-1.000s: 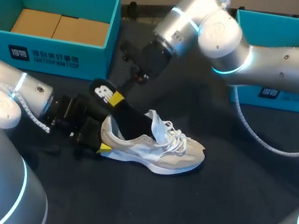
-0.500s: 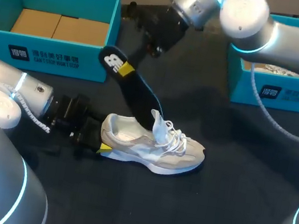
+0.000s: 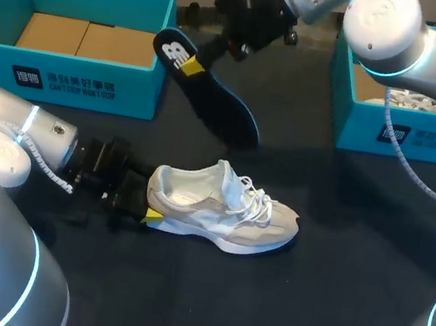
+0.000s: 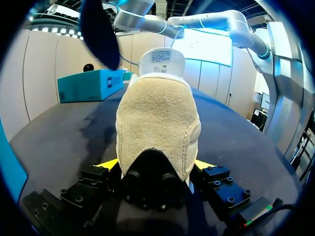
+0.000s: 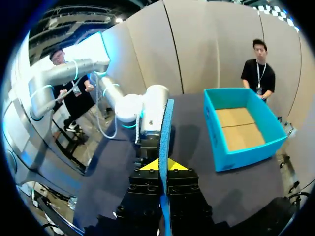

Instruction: Take the shoe out of the shoebox, open the shoe tongue, remove and reinsert the insole, then place the shoe into the shoebox

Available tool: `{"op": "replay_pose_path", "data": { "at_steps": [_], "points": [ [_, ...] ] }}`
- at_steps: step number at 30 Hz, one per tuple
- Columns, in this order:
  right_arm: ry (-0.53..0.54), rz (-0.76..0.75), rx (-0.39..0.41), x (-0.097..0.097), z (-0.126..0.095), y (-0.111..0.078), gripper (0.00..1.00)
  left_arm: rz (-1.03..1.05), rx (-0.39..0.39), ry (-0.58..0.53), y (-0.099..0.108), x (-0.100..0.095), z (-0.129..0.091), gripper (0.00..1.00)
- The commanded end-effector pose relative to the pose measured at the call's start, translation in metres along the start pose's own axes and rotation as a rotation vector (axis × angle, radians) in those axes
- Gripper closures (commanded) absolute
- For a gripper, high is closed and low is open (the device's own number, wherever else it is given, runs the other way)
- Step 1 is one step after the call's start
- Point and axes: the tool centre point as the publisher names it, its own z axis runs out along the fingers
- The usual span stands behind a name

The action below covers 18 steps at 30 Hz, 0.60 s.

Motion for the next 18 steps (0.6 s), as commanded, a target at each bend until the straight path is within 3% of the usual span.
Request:
{"op": "replay_pose_path", "data": {
  "at_steps": [1,18],
  "points": [
    [-0.149,0.002,-0.003,0.0052,-0.0089,-0.0001,1.00,-0.001,-0.003,0.002,0.0004,-0.0011,0.0014,1.00],
    [-0.173,-0.021,-0.009,0.0046,-0.0137,0.0035,1.00,-0.001,-0.003,0.002,0.0004,-0.0011,0.0014,1.00]
  ]
}}
